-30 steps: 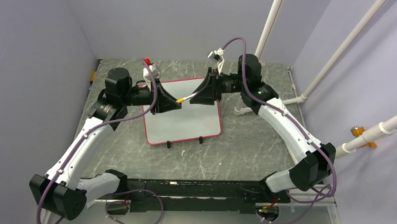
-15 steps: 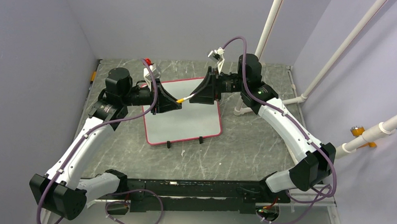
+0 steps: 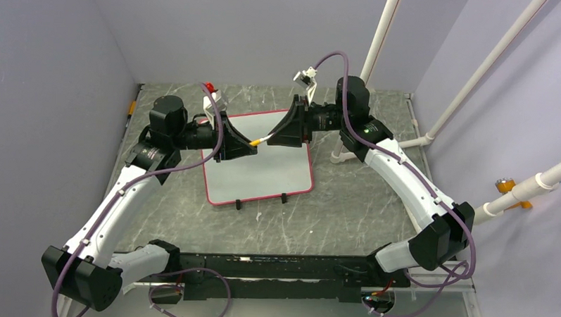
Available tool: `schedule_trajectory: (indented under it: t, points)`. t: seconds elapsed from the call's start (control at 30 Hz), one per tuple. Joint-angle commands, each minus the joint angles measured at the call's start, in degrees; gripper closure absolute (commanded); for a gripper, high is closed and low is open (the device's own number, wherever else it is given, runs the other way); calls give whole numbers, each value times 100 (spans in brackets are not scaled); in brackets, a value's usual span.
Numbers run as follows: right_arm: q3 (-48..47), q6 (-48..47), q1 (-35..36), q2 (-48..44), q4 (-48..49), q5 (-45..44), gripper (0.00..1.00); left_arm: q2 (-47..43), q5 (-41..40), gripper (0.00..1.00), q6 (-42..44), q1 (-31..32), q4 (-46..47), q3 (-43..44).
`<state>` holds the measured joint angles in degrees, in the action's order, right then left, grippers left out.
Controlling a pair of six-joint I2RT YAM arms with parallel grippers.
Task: Write a sentence on the whiteboard
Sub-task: Pass from the left arm to the right
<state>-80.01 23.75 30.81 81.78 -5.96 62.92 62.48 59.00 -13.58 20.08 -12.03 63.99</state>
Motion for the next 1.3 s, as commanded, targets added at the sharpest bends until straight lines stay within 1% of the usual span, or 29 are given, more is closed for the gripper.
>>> schedule_trajectory:
  t: [0.0,0.23,0.73,0.97,1.1,1.2,1.27]
  points:
    - [-200,-29,61,-19,310,-9,62,-3,15,100,125,31,13,233]
    - [-247,32,95,35,388,26,62,11,-3,100,131,40,-5,245]
    - [-223,51,203,117,434,7,67,32,-20,100,141,45,-12,237]
    - [-271,-135,241,153,174,6,75,11,-29,100,155,43,-21,245]
    - [-314,-341,241,146,-83,4,77,9,-29,100,163,40,-31,253]
    - [-298,-348,242,139,-96,42,87,11,-29,100,163,40,-35,254]
    - [-267,-341,241,131,-75,42,95,2,-43,100,171,40,-38,247]
